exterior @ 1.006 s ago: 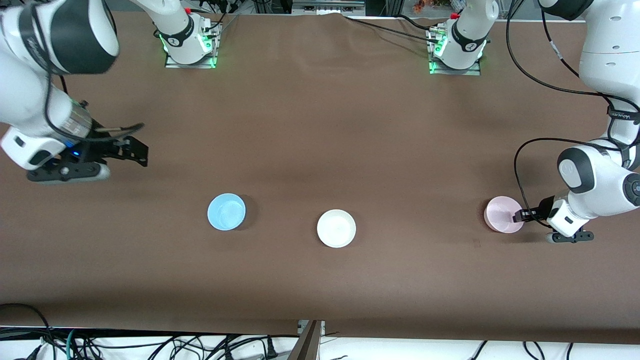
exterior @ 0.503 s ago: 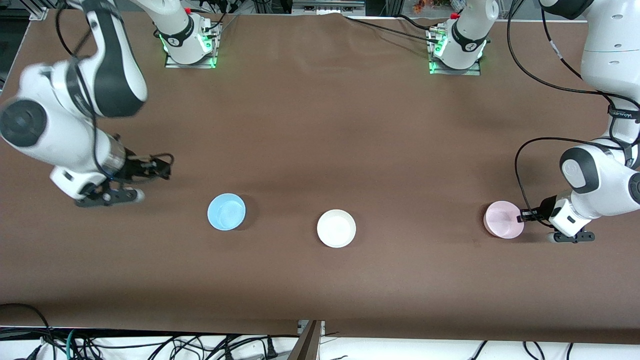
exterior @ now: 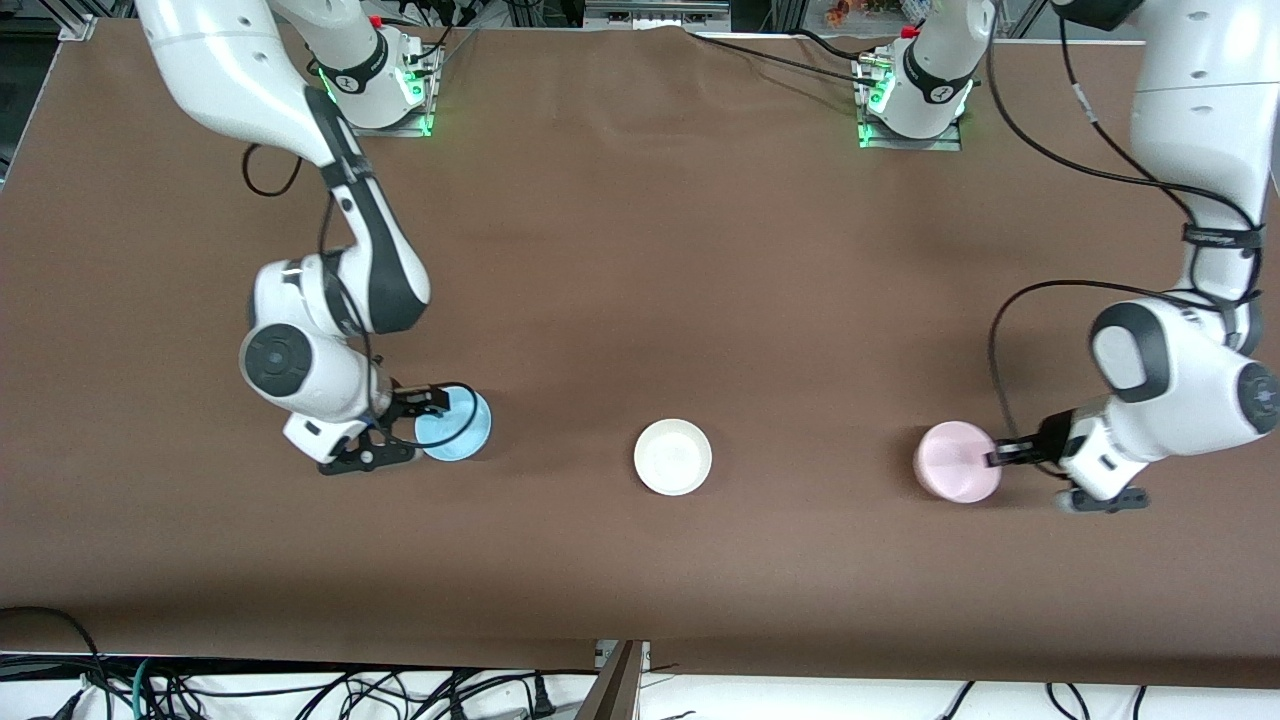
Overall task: Stack pink and blue bowls on white bowl
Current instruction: 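Carry the pink bowl toward the white bowl while the right gripper grasps the blue bowl, then lower the pink bowl into the white bowl while the right gripper lifts the blue bowl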
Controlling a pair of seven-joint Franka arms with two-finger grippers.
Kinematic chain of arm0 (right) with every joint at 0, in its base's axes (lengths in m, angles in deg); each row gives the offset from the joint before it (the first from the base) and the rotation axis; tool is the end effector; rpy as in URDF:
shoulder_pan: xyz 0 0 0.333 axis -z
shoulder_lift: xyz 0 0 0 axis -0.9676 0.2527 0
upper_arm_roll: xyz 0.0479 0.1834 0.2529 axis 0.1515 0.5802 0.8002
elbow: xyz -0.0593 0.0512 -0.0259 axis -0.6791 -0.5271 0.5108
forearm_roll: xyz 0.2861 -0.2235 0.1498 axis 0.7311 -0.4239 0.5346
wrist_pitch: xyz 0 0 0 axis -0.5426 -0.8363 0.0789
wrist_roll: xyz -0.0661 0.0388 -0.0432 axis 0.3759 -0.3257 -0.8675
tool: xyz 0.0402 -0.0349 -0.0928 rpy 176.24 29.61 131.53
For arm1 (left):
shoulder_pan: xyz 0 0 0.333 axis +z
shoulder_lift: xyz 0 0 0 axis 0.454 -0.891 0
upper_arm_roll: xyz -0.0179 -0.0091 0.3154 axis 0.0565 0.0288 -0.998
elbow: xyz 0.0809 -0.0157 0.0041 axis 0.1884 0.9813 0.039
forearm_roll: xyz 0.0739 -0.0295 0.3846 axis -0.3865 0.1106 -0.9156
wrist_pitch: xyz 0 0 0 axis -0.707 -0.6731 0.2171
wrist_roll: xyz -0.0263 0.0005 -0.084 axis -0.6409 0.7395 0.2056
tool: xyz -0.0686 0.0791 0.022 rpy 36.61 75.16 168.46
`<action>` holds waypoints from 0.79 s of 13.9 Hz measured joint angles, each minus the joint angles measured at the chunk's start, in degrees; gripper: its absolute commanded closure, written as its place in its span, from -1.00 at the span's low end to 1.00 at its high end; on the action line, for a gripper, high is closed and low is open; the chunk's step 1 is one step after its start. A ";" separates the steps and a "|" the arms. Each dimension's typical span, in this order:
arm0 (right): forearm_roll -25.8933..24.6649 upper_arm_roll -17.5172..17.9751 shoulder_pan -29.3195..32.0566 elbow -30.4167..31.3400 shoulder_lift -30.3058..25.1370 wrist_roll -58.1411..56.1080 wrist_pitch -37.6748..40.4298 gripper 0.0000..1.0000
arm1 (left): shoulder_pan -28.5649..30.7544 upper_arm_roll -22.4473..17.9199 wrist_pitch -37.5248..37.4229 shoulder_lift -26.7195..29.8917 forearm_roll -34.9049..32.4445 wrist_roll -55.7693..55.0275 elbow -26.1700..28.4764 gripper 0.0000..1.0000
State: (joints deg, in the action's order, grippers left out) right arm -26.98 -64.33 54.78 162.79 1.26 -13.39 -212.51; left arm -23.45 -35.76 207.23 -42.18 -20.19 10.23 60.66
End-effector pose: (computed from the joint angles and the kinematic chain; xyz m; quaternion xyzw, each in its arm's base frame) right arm 0.6710 0.1892 0.2510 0.9955 0.0928 -0.0196 0.0010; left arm 0.7100 0.0101 0.2664 0.9889 0.0520 0.0063 0.1393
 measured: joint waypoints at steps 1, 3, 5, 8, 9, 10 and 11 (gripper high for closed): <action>0.03 -0.01 -0.04 -0.27 1.29 0.10 -1.76 -0.89 | -3.24 0.23 -0.16 0.03 0.00 -4.63 -1.32 1.00; 0.07 -0.20 0.15 -0.73 2.85 0.15 -2.91 -0.78 | -9.57 0.41 -0.31 0.02 0.01 -13.46 -2.56 1.00; 0.15 -0.39 0.42 -0.75 3.68 0.15 -3.56 -0.45 | -15.24 0.50 -0.12 -0.17 0.01 -22.08 -3.29 1.00; 0.77 -0.53 1.04 -0.77 4.19 0.20 -3.91 0.12 | -22.08 0.48 0.24 -1.94 0.01 -32.48 -7.26 1.00; 2.23 -0.56 1.15 -0.77 4.35 0.38 -3.93 0.30 | -23.80 0.44 0.73 -3.10 0.01 -34.72 -8.93 1.00; 4.43 -0.58 1.23 -0.77 4.46 0.38 -3.92 0.47 | -25.26 0.42 1.57 -4.41 0.01 -36.66 -10.36 1.00; 5.69 -0.58 1.25 -0.77 4.50 0.38 -3.92 0.66 | -26.60 0.40 2.94 -5.77 0.01 -38.51 -11.52 1.00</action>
State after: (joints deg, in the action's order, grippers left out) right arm -21.28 -64.91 56.03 162.02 5.75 -13.01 -216.43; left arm -50.05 -35.36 210.17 -47.95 -20.18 -28.28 49.14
